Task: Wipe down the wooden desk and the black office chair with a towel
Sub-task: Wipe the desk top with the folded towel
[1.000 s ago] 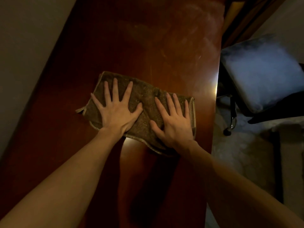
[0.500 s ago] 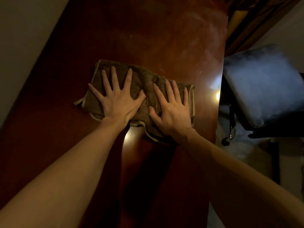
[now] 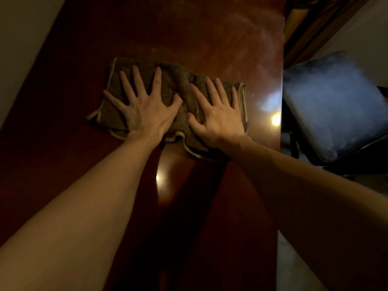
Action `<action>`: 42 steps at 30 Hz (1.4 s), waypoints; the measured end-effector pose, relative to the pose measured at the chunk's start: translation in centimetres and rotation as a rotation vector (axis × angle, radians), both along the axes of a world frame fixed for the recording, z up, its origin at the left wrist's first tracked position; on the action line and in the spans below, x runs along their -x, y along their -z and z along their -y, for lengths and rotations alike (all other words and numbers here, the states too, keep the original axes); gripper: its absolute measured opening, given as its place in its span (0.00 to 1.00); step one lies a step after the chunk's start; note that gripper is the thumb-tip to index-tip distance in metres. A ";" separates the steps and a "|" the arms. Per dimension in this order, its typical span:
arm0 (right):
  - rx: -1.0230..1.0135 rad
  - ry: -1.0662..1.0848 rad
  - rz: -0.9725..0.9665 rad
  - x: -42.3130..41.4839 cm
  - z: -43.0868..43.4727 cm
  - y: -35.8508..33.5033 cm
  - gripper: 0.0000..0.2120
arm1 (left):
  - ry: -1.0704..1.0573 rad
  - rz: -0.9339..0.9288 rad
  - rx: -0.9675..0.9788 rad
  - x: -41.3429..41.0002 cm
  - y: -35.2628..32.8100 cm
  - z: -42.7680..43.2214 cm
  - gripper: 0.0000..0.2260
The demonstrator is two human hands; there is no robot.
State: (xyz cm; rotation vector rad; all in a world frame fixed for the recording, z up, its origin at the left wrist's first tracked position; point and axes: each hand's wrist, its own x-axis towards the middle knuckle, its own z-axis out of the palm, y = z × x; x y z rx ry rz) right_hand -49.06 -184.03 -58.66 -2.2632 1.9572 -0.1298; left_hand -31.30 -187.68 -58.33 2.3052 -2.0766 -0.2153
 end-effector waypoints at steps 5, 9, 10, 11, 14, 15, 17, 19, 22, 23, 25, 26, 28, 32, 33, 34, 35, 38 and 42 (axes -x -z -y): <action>0.015 -0.015 -0.019 0.0 0.9 0.0 0.35 | -0.018 0.017 0.011 -0.1 -0.1 0.0 0.37; 0.013 -0.028 -0.048 -0.1 0.7 -0.2 0.35 | -0.023 0.024 -0.017 0.0 -0.4 -0.6 0.37; -0.001 -0.028 -0.060 -0.1 0.7 -0.3 0.36 | -0.026 0.025 -0.023 0.0 -0.4 -1.0 0.37; -0.012 -0.034 -0.082 -0.3 0.6 -0.5 0.36 | -0.029 0.022 -0.023 -0.1 -0.5 -1.7 0.37; -0.001 -0.116 -0.207 -0.8 -0.8 -1.0 0.38 | -0.032 0.003 -0.017 -0.8 -0.7 -4.6 0.37; 0.007 -0.155 -0.228 -1.0 -1.7 -1.1 0.38 | -0.035 0.001 -0.021 -1.1 -0.7 -5.8 0.37; 0.027 -0.199 -0.208 -1.6 -4.1 -1.2 0.38 | -0.040 0.012 -0.029 -2.1 -0.7 -8.3 0.37; 0.028 -0.221 -0.166 -2.5 -6.9 -1.1 0.38 | -0.047 0.021 -0.024 -3.2 -0.8 -11.2 0.38; -0.001 -0.227 -0.115 -3.9 -11.1 -1.0 0.38 | -0.075 0.018 -0.021 -4.7 -0.8 -15.7 0.38; -0.009 -0.220 -0.102 -4.4 -12.5 -0.9 0.38 | -0.081 0.021 -0.031 -5.1 -0.8 -17.1 0.38; -0.028 -0.203 -0.084 -5.1 -15.0 -0.8 0.38 | -0.089 0.021 -0.065 -5.6 -0.9 -19.7 0.37; -0.032 -0.200 -0.084 -5.4 -16.2 -0.8 0.38 | -0.092 0.018 -0.079 -5.8 -1.0 -20.9 0.36; -0.035 -0.195 -0.086 -5.7 -18.2 -0.7 0.37 | -0.098 0.012 -0.097 -6.0 -1.0 -23.0 0.36; -0.025 -0.192 -0.067 -6.3 -22.8 -0.8 0.37 | -0.099 0.009 -0.119 -6.6 -1.1 -27.3 0.36; -0.028 -0.181 -0.060 -6.4 -24.0 -0.8 0.37 | -0.097 0.008 -0.123 -6.7 -1.1 -28.3 0.36; -0.034 -0.165 -0.050 -6.4 -25.3 -0.8 0.37 | -0.096 0.006 -0.126 -6.7 -1.1 -29.4 0.36; -0.036 -0.145 -0.038 -6.5 -26.5 -0.9 0.37 | -0.090 0.005 -0.130 -6.6 -1.1 -30.4 0.36; -0.052 -0.095 -0.010 -6.4 -30.2 -1.0 0.37 | -0.071 -0.011 -0.131 -6.2 -1.1 -33.6 0.35; -0.060 -0.070 0.007 -5.6 -34.5 -0.9 0.37 | -0.035 -0.021 -0.180 -5.7 -1.3 -37.6 0.35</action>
